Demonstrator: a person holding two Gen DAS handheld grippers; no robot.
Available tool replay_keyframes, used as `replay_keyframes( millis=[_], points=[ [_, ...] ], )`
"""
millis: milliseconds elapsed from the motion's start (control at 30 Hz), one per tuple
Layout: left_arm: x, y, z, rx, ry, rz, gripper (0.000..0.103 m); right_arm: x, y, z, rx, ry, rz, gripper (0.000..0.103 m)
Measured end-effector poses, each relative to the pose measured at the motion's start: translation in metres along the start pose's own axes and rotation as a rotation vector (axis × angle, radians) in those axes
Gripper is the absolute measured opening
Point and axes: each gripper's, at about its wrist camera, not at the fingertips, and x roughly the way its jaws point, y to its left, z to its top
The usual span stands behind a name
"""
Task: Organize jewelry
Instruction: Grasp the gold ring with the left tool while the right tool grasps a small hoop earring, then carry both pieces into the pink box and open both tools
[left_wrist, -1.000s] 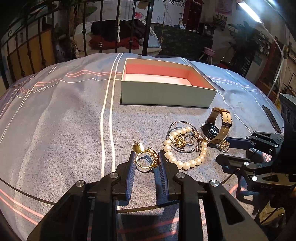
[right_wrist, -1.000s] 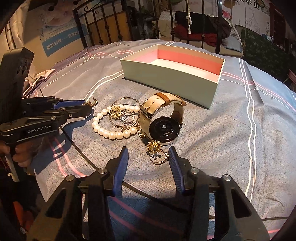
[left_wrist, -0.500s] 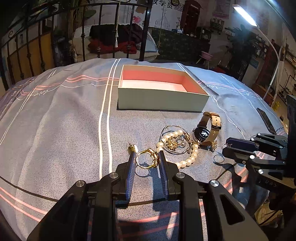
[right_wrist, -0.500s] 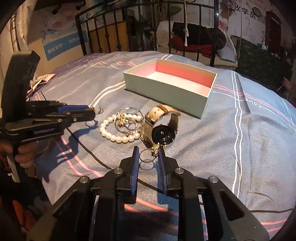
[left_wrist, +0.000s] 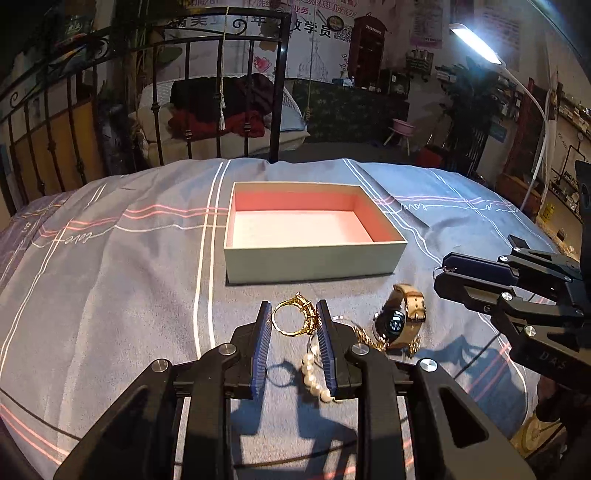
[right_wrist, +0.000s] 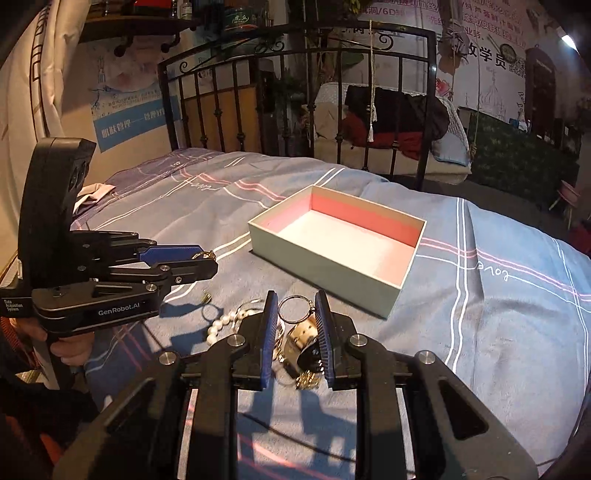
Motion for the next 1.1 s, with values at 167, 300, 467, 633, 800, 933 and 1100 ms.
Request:
replay_keyframes(
  millis=[167,300,467,633,800,933,1100],
  points=[
    [0.026,0.004,0.048,-0.021,-0.017,0.026,0.024,0.03,-0.028,0.033,0.085,-0.041,-0.064,0.022],
    [0.058,0.006,0.087,-0.016,-0.005,0.047,0.024,0.057,-0.053,0.06,0.145,-0.061,-0.132,0.022],
    [0.105,0.018,0.116,-0.05,0.084,0.049,0.024,0.095,-0.079,0.078,0.201,-0.003,-0.157,0.022],
    [0.133,0.026,0.112,-0.065,0.18,0.046,0.024,0.12,-0.087,0.073,0.206,0.061,-0.148,0.022],
    [0.15,0.031,0.103,-0.068,0.24,0.054,0.024,0.14,-0.085,0.061,0.202,0.132,-0.136,0.022],
    [0.15,0.032,0.099,-0.058,0.25,0.055,0.024,0.15,-0.084,0.053,0.192,0.176,-0.132,0.022],
    [0.139,0.031,0.098,-0.052,0.234,0.046,0.042,0.147,-0.081,0.05,0.178,0.18,-0.134,0.029]
  ],
)
